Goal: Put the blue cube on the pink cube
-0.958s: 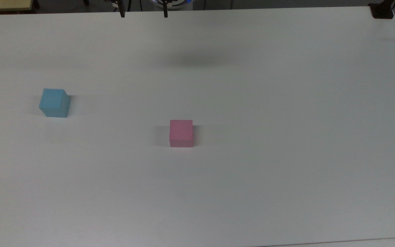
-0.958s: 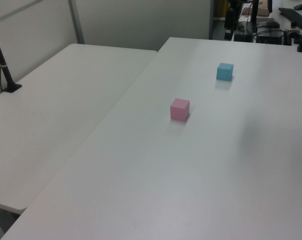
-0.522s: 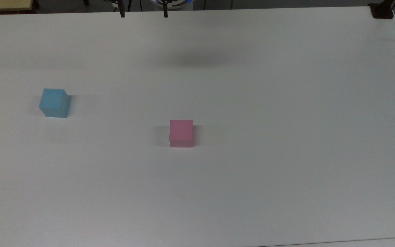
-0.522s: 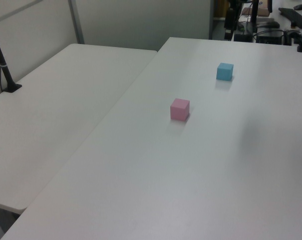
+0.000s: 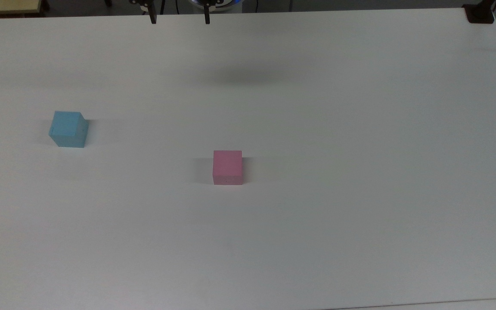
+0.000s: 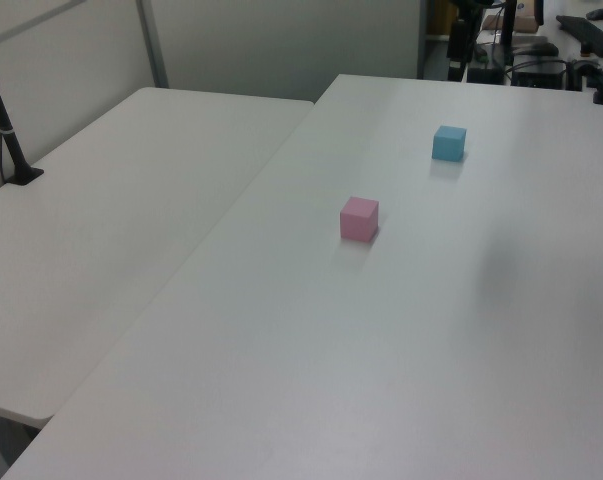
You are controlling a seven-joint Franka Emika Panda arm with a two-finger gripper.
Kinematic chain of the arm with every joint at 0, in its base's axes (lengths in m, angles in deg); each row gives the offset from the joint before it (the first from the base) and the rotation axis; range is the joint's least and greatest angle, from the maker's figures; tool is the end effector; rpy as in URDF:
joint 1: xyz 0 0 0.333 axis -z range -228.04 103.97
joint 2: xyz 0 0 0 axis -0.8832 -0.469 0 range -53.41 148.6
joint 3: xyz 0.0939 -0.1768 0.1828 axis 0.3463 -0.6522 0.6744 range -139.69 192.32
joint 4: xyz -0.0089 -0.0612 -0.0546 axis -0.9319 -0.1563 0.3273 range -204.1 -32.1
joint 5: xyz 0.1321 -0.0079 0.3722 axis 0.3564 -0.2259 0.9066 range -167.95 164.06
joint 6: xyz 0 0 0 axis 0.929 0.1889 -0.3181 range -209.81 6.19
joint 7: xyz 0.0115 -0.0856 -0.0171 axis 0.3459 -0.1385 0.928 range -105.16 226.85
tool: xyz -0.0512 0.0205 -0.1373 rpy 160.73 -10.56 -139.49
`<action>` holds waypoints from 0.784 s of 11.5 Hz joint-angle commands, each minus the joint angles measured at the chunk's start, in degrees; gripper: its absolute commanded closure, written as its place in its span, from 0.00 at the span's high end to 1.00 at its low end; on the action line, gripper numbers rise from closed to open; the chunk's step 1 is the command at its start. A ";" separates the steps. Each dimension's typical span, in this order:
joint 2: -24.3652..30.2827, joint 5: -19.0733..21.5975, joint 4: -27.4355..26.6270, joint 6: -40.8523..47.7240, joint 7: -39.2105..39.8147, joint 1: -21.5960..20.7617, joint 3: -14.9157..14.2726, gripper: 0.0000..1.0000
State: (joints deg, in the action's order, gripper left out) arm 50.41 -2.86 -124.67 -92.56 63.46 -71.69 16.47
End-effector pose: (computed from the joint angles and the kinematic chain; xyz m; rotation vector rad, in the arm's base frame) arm 0.5583 -0.0054 0.5230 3.1299 0.0688 0.1078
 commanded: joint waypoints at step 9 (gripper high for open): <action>-4.21 -3.56 0.15 -6.46 19.61 14.65 -1.05 1.00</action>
State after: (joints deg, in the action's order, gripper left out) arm 48.59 -5.79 -124.54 -94.20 79.81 -60.65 15.41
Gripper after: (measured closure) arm 0.000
